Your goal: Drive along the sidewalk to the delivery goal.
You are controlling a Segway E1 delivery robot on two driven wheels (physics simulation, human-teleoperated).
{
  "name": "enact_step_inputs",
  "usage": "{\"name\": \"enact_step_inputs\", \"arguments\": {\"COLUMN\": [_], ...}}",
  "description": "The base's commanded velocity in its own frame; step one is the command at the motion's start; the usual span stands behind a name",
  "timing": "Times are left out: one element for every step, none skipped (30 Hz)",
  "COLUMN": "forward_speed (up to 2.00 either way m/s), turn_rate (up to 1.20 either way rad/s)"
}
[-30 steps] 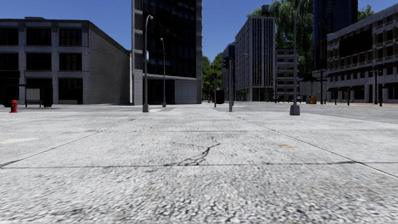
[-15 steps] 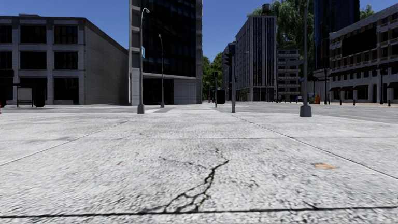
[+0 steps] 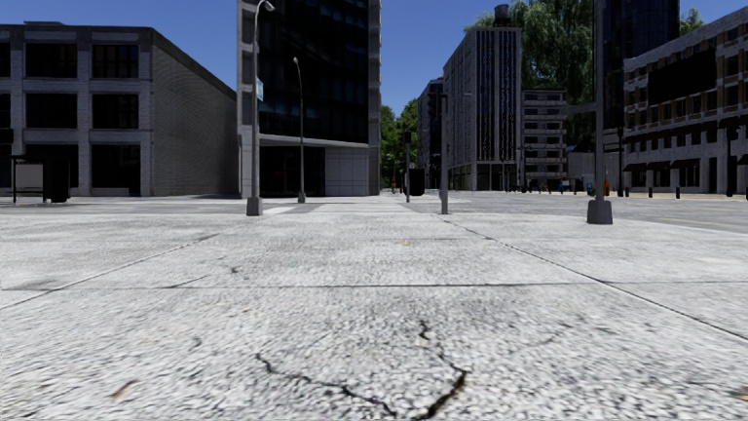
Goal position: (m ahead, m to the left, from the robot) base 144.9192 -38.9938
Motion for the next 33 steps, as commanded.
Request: {"name": "enact_step_inputs", "arguments": {"forward_speed": [2.00,2.00,2.00,2.00,2.00,2.00,2.00,2.00,2.00,2.00,2.00,2.00,2.00,2.00,2.00,2.00,2.00,2.00,2.00,2.00,2.00,2.00,2.00,2.00,2.00,2.00,2.00,2.00,2.00,2.00,2.00,2.00,2.00], "turn_rate": [0.00,0.00,0.00,0.00,0.00,0.00,0.00,0.00,0.00,0.00,0.00,0.00,0.00,0.00,0.00,0.00,0.00,0.00,0.00,0.00,0.00,0.00,0.00,0.00,0.00,0.00,0.00,0.00,0.00,0.00,0.00,0.00,0.00]}}
